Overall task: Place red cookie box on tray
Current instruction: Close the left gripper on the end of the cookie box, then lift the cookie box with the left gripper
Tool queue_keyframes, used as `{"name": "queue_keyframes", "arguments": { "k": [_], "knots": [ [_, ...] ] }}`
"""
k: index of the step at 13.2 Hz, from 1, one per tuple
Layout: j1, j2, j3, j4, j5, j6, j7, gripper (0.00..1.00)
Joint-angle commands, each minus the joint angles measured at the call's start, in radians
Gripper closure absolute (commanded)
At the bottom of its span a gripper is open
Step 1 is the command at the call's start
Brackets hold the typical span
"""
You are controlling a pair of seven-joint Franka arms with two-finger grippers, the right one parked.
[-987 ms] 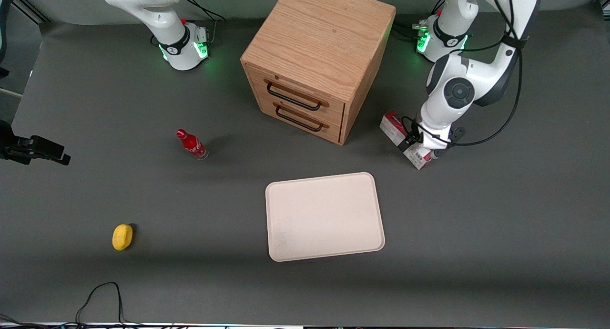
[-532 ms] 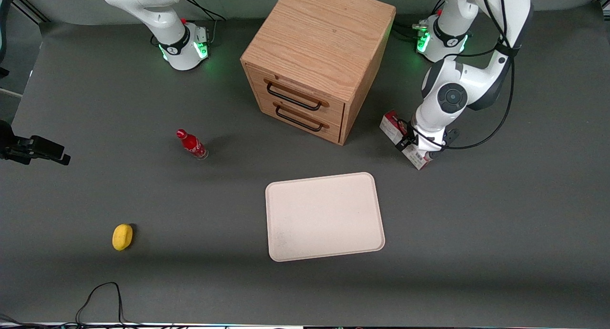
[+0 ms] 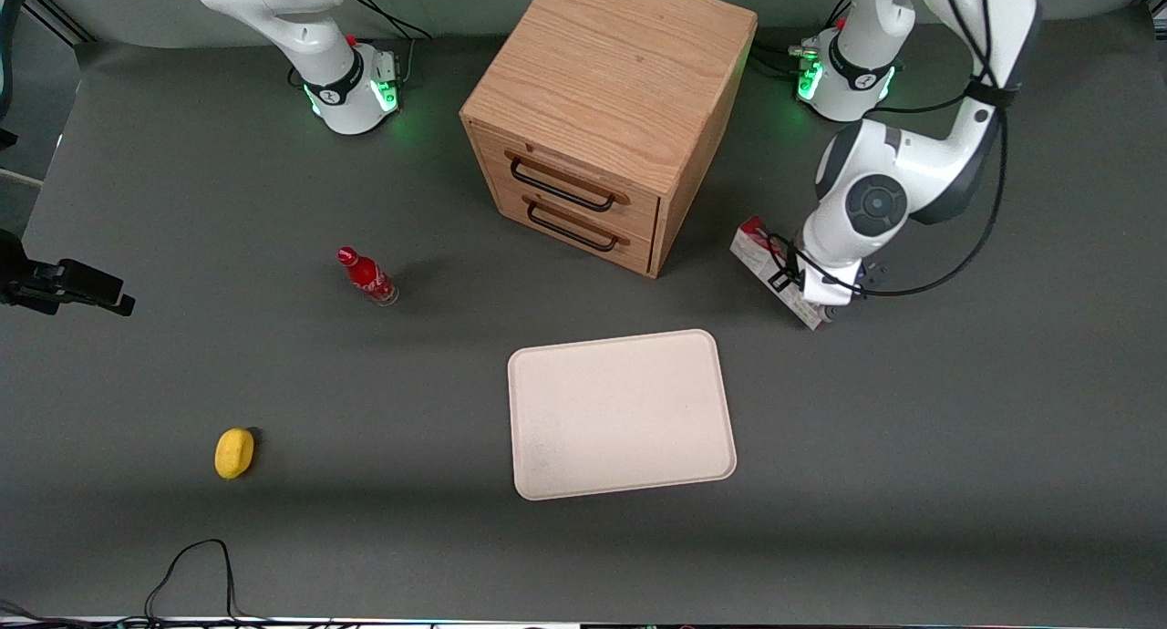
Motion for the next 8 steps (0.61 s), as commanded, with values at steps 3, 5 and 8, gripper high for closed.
{"name": "queue_keyframes", "arguments": {
  "k": [3, 5, 8],
  "knots": [
    [-0.004, 0.042, 0.131, 0.426, 0.009, -0.398, 0.448, 1.00],
    [0.001, 0.050, 0.144, 0.595, 0.009, -0.526, 0.573, 1.00],
    [-0.004, 0.120, 0.135, 0.863, 0.006, -0.691, 0.645, 1.00]
  ]
}}
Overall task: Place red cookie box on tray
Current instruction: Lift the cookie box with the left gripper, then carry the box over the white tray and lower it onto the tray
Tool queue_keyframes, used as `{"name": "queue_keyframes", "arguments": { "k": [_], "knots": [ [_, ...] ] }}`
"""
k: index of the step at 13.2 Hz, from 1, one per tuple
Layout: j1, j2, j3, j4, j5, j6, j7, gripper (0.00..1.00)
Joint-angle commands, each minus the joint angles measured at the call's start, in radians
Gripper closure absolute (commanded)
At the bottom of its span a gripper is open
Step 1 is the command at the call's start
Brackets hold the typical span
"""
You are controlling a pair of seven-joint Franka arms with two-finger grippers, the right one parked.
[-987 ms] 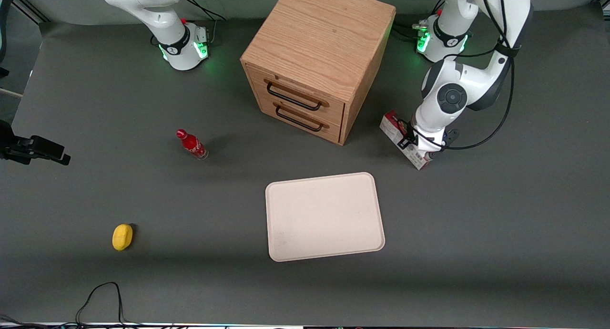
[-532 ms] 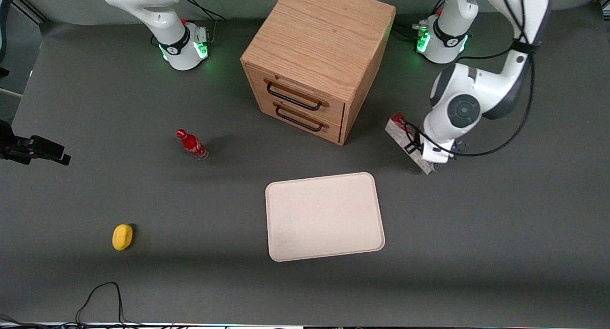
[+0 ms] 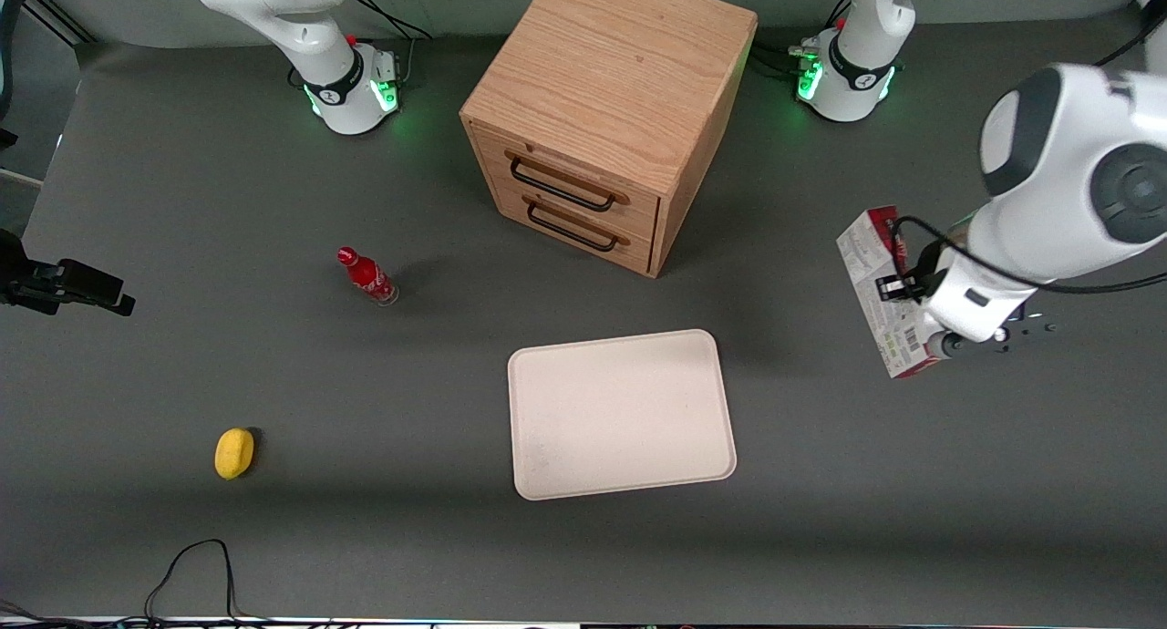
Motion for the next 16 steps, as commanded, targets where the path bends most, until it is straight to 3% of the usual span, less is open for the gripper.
{"name": "queue_keyframes", "arguments": {
  "k": [1, 4, 7, 12, 16],
  "knots": [
    [-0.023, 0.146, -0.028, 0.314, 0.005, -0.174, 0.042, 1.00],
    [-0.101, 0.311, -0.068, 0.543, 0.001, -0.231, 0.020, 1.00],
    [-0.170, 0.456, -0.071, 0.669, 0.011, -0.207, -0.085, 1.00],
    [-0.227, 0.588, -0.082, 0.628, 0.055, -0.050, -0.208, 1.00],
    [-0.243, 0.623, -0.085, 0.462, 0.112, 0.204, -0.271, 1.00]
  ]
}}
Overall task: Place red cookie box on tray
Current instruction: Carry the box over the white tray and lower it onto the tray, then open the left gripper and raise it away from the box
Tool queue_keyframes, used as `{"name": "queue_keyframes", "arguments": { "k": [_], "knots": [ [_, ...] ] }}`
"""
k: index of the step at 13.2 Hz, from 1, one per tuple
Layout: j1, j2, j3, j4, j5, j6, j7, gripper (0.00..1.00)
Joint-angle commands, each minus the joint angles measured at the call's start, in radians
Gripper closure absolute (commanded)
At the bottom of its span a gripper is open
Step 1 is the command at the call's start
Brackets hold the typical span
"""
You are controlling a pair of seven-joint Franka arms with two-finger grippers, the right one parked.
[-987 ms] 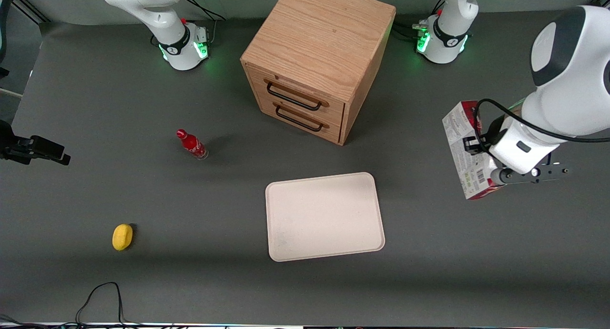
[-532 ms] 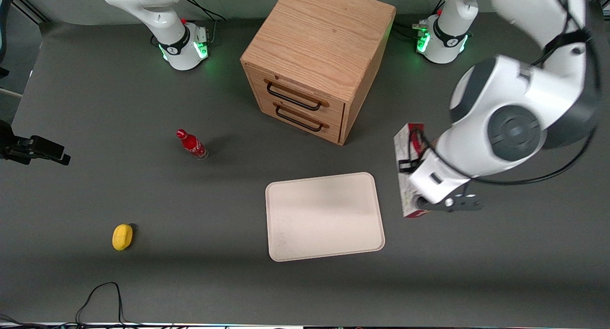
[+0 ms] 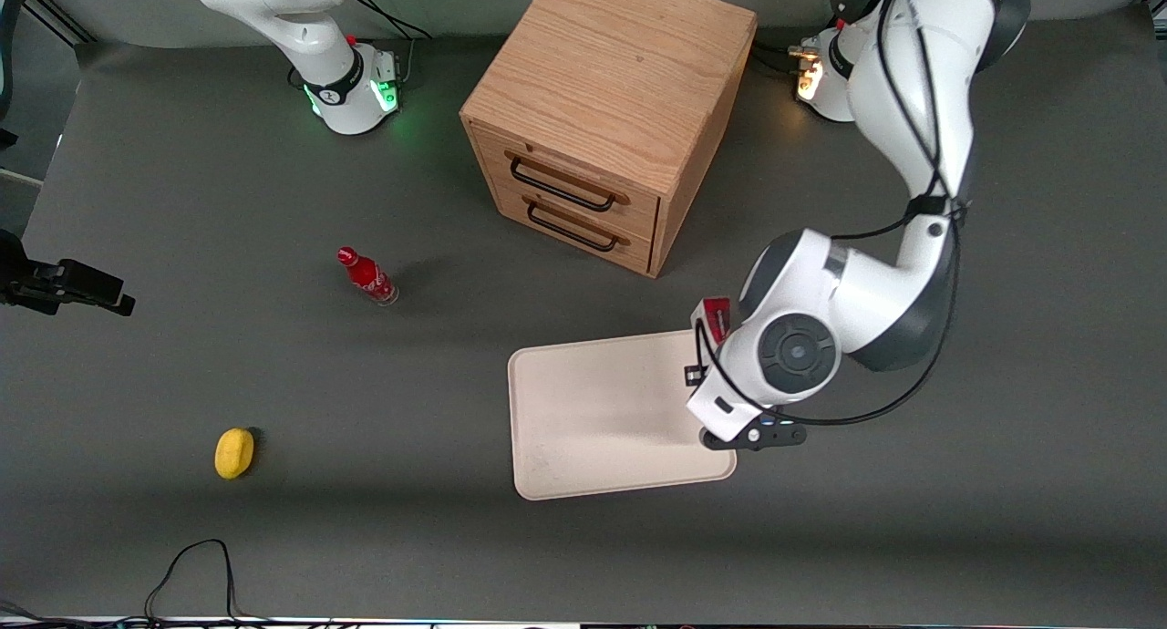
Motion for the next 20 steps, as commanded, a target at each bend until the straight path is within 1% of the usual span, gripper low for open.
{"name": "queue_keyframes", "arguments": {
  "k": [1, 2, 3, 7, 8, 9, 12, 14, 16, 18, 19, 20],
  "knots": [
    [-0.010, 0.008, 0.003, -0.077, 0.054, 0.119, -0.054, 1.00],
    [-0.014, 0.019, 0.001, -0.085, 0.092, 0.129, -0.059, 1.00],
    [-0.014, 0.027, 0.001, -0.088, 0.102, 0.138, -0.062, 1.00],
    [-0.014, 0.050, 0.001, -0.089, 0.103, 0.164, -0.089, 1.00],
    [-0.016, 0.048, 0.003, -0.100, 0.124, 0.193, -0.088, 0.01],
    [-0.016, 0.043, 0.003, -0.118, 0.157, 0.217, -0.089, 0.00],
    [-0.004, 0.011, 0.001, -0.117, 0.152, 0.210, -0.074, 0.00],
    [0.020, -0.065, 0.003, -0.126, 0.145, 0.151, -0.071, 0.00],
    [0.061, -0.186, 0.003, -0.144, 0.143, 0.017, -0.071, 0.00],
    [0.131, -0.348, 0.003, -0.262, 0.142, -0.026, -0.040, 0.00],
    [0.166, -0.427, 0.003, -0.322, 0.119, -0.032, 0.008, 0.00],
    [0.208, -0.493, 0.003, -0.369, 0.074, -0.055, 0.065, 0.00]
  ]
}}
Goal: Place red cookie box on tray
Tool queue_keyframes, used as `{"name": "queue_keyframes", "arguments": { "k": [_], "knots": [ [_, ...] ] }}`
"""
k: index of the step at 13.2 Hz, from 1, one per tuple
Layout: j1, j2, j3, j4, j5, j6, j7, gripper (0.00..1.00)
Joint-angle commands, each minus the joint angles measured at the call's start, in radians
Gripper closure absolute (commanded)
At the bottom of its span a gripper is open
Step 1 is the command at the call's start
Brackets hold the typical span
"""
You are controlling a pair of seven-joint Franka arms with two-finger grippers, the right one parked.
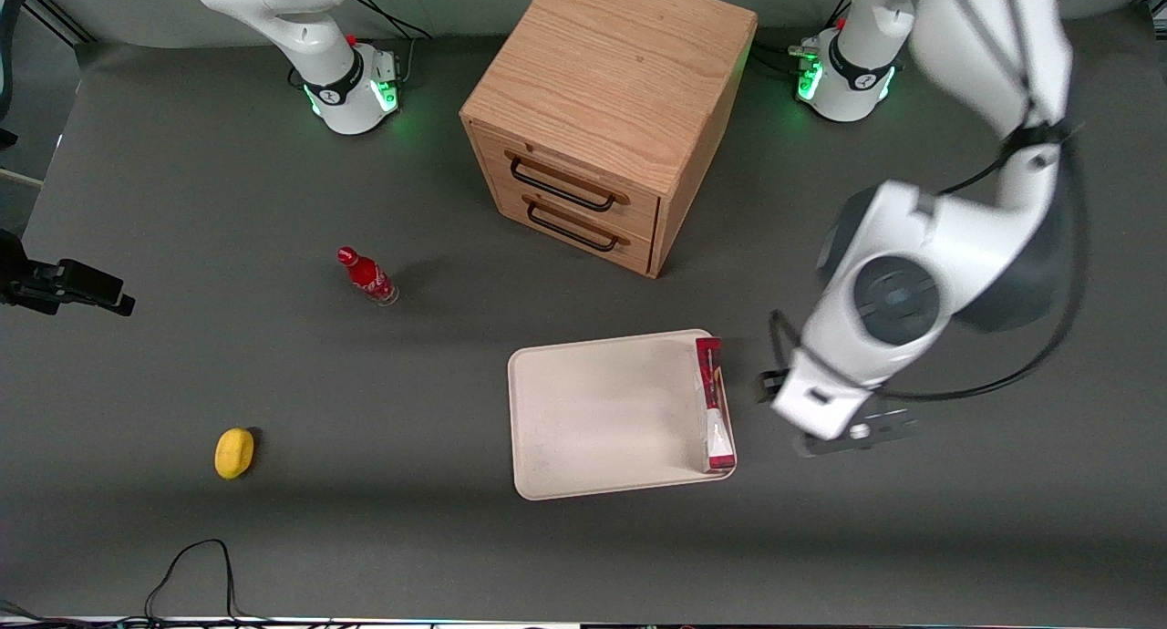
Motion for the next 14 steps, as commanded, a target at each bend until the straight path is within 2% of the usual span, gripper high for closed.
{"name": "queue_keyframes", "arguments": {
  "k": [1, 3, 5, 7, 10, 14],
  "knots": [
    [0.108, -0.244, -0.003, -0.232, -0.086, -0.033, 0.119, 0.00],
    [0.175, -0.378, -0.005, -0.301, -0.101, -0.110, 0.181, 0.00],
    [0.238, -0.504, -0.003, -0.384, -0.111, -0.147, 0.338, 0.00],
    [0.292, -0.600, -0.003, -0.459, -0.158, -0.145, 0.445, 0.00],
    [0.318, -0.670, -0.003, -0.528, -0.180, -0.135, 0.473, 0.00],
    [0.315, -0.668, -0.005, -0.534, -0.186, -0.131, 0.471, 0.00]
  ]
}}
